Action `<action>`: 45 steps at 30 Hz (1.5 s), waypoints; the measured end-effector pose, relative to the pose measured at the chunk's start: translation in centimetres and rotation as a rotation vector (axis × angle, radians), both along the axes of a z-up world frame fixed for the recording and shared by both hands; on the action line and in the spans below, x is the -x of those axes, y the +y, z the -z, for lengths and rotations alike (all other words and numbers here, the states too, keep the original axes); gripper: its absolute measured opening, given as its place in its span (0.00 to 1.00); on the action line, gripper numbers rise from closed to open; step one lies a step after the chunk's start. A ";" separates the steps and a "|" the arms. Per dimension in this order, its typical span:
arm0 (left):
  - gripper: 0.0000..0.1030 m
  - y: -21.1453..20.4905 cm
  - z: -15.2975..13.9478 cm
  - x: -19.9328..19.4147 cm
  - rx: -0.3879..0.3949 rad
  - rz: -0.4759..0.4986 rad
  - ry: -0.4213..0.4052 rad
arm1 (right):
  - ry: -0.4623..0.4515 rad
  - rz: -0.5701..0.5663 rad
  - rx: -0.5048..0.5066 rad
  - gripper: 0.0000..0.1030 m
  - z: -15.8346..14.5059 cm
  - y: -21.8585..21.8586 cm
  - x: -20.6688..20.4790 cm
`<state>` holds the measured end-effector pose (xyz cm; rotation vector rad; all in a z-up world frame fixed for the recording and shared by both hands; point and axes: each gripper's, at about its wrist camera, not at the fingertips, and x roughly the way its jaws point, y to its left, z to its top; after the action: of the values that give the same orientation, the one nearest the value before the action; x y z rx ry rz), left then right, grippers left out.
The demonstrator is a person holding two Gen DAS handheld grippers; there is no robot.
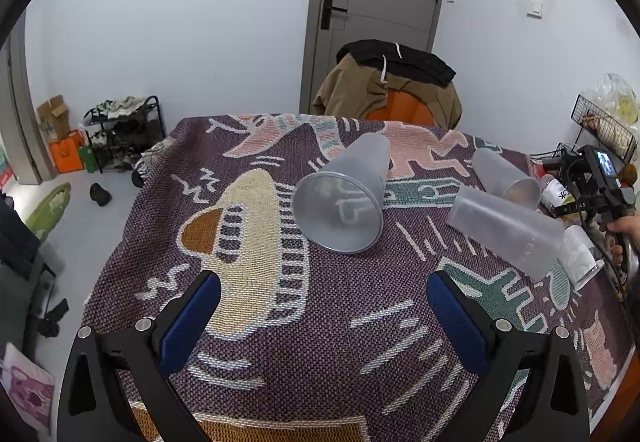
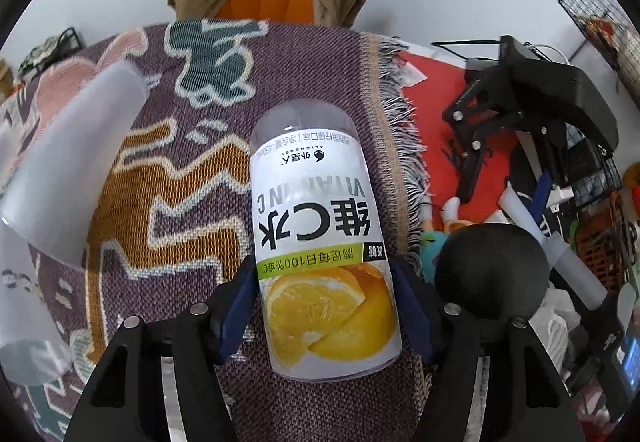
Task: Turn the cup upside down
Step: 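Lift the bottle with the right gripper and carry it toward the left tool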
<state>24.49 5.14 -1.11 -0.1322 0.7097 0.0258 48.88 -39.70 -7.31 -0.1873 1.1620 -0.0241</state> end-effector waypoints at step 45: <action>1.00 3.6 -2.1 11.1 0.007 -0.055 -0.048 | -0.246 -0.419 -0.323 0.64 -12.2 17.6 24.5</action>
<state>13.39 8.78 0.95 -0.1586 0.6582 0.0726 24.42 -22.11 4.93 -0.1338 0.8491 0.4950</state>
